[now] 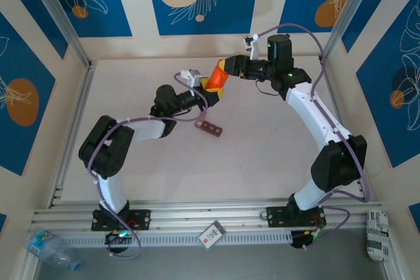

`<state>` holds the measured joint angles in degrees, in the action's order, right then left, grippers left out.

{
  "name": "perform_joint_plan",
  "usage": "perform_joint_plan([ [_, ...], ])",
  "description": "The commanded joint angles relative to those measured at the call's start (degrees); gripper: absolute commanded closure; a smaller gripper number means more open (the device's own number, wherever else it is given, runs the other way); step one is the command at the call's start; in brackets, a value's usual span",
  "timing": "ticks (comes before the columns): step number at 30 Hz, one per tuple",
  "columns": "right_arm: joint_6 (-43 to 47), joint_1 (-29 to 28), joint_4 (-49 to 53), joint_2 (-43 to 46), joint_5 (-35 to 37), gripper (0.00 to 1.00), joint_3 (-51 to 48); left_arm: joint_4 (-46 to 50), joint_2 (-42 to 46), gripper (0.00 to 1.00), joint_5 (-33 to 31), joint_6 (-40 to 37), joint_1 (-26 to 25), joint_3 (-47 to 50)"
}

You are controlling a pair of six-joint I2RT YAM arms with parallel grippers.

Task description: Sort the pills into containers

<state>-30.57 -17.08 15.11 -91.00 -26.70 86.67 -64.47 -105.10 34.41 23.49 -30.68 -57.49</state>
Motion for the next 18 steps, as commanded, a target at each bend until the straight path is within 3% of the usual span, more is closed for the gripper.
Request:
perform_joint_plan([
  [1, -0.70, -2.14, 4.00, -0.38, 4.08, 0.57, 1.20, -1.90, 1.91, 1.00, -0.26, -3.17, -0.62, -3.32],
  [14, -9.59, -9.56, 4.70, 1.77, 25.61, 0.58, -4.00, 6.93, 5.88, 1.00, -11.45, -19.01, -5.42, -3.16],
  [18, -11.52, -11.17, 4.85, 2.05, 29.78, 0.58, -4.89, 7.21, 5.53, 1.00, -13.12, -20.21, -6.14, -3.48],
])
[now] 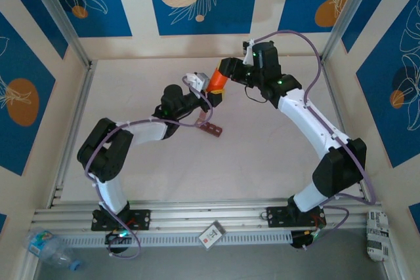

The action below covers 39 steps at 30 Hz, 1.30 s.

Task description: Sort the pills into containers

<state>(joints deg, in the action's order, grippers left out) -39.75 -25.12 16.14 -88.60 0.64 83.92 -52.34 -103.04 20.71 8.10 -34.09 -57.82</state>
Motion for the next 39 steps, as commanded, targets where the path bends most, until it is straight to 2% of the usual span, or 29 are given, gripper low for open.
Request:
perform_joint_plan([
  [1, -2.59, -3.26, 3.64, -0.18, 2.92, 0.58, -2.29, -5.14, 3.30, 1.00, 0.35, -4.61, -2.72, -3.09],
  [7, -2.32, -3.05, 5.46, -0.82, 2.53, 0.56, -0.20, -6.63, 2.31, 1.00, 0.14, -3.54, -2.73, -2.71],
  [17, -2.00, 0.19, 7.93, -1.49, -1.83, 0.46, 4.39, -7.61, 1.45, 1.00, -0.39, -2.42, -2.72, -1.87],
  [19, -1.91, 0.99, 8.09, -1.49, -3.53, 0.41, 5.07, -7.96, 1.31, 1.00, -0.28, -2.00, -2.71, -1.69],
  [23, -0.81, 2.41, 8.70, -1.32, -6.22, 0.22, 6.49, -8.77, 1.00, 1.00, -0.31, -0.98, -2.74, -1.28],
  [25, -0.20, 3.01, 9.20, -1.17, -7.22, 0.16, 7.20, -9.69, 0.79, 1.00, -0.27, -0.47, -2.73, -1.08],
  [29, 1.55, 4.22, 8.53, 0.37, -9.61, 0.10, 6.95, -11.26, 0.48, 1.00, 0.28, 0.51, -2.48, -0.33],
  [36, 5.70, 6.81, 4.06, 4.20, -16.72, 0.07, 3.80, -11.74, 0.72, 1.00, 2.89, 2.14, -1.54, 0.38],
  [39, 6.60, 9.18, -2.12, 6.47, -23.14, 0.08, 0.01, -12.15, 0.70, 1.00, 5.79, 4.18, -0.38, 0.27],
])
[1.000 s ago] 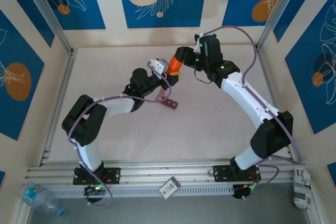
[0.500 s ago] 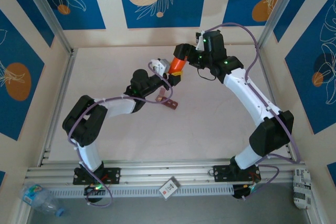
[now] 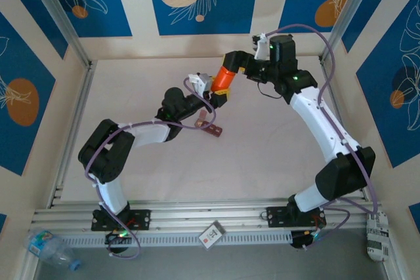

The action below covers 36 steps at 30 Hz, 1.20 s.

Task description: Sort the pills into containers

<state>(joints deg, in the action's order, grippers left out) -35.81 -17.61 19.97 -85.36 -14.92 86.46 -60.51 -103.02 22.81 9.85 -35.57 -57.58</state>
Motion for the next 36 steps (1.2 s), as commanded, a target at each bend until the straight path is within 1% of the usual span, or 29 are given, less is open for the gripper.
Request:
perform_joint_plan([
  [1, 2.74, 2.38, -8.04, 4.01, -9.42, 0.08, -3.69, -4.26, 0.67, 1.00, 4.57, 3.03, 1.50, 0.07],
  [6, 4.80, 5.91, -10.20, 3.98, -15.50, 0.09, -4.27, -5.94, 0.15, 1.00, 10.36, 7.54, 3.58, -0.51],
  [9, 6.86, 7.97, -7.19, 1.74, -19.65, 0.12, -2.01, -6.70, -0.44, 1.00, 13.60, 10.24, 4.69, -1.28],
  [13, 10.41, 8.69, -0.21, -2.41, -23.03, 0.18, 2.70, -7.24, -1.28, 1.00, 16.91, 12.94, 5.57, -2.43],
  [16, 10.81, 8.24, 0.16, -3.62, -25.13, 0.19, 3.58, -7.35, -1.78, 1.00, 18.39, 14.06, 5.93, -3.19],
  [26, 11.19, 4.98, 1.28, -5.28, -23.41, 0.18, 5.60, -8.74, -3.14, 1.00, 20.51, 16.59, 6.13, -4.12],
  [34, 12.69, 3.16, 4.60, -6.92, -20.25, 0.19, 8.08, -9.19, -3.14, 1.00, 20.79, 17.31, 6.15, -4.40],
  [36, 12.70, 3.00, 4.77, -7.18, -19.93, 0.21, 8.20, -9.14, -3.14, 1.00, 20.87, 17.39, 6.13, -4.61],
])
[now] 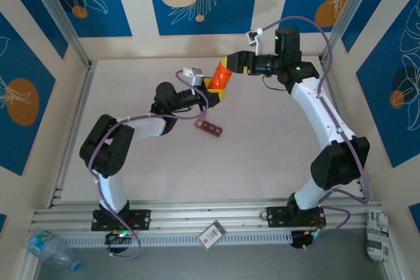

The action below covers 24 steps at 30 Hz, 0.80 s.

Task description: Sort the pills into containers

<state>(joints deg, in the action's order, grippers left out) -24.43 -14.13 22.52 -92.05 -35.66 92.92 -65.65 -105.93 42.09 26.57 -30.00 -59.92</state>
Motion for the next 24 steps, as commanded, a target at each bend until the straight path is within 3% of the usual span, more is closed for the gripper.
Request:
perform_joint_plan([
  [1, 1.37, -0.54, 2.36, -0.52, 0.90, 0.22, 1.71, -4.01, -0.24, 1.00, 1.60, 0.72, 0.56, -2.28],
  [11, 1.34, -1.19, 3.47, -0.88, 1.50, 0.54, 1.45, -3.92, -0.24, 1.00, 1.51, 0.88, 0.60, -2.56],
  [17, 0.06, -3.54, 3.27, -0.52, 6.72, 0.56, -0.71, -0.93, 0.68, 1.00, -1.08, -1.38, 0.45, -3.01],
  [24, -8.12, -8.64, 0.44, 0.98, 21.67, 0.59, -6.14, 5.70, 4.91, 1.00, -10.55, -11.43, -2.14, -1.60],
])
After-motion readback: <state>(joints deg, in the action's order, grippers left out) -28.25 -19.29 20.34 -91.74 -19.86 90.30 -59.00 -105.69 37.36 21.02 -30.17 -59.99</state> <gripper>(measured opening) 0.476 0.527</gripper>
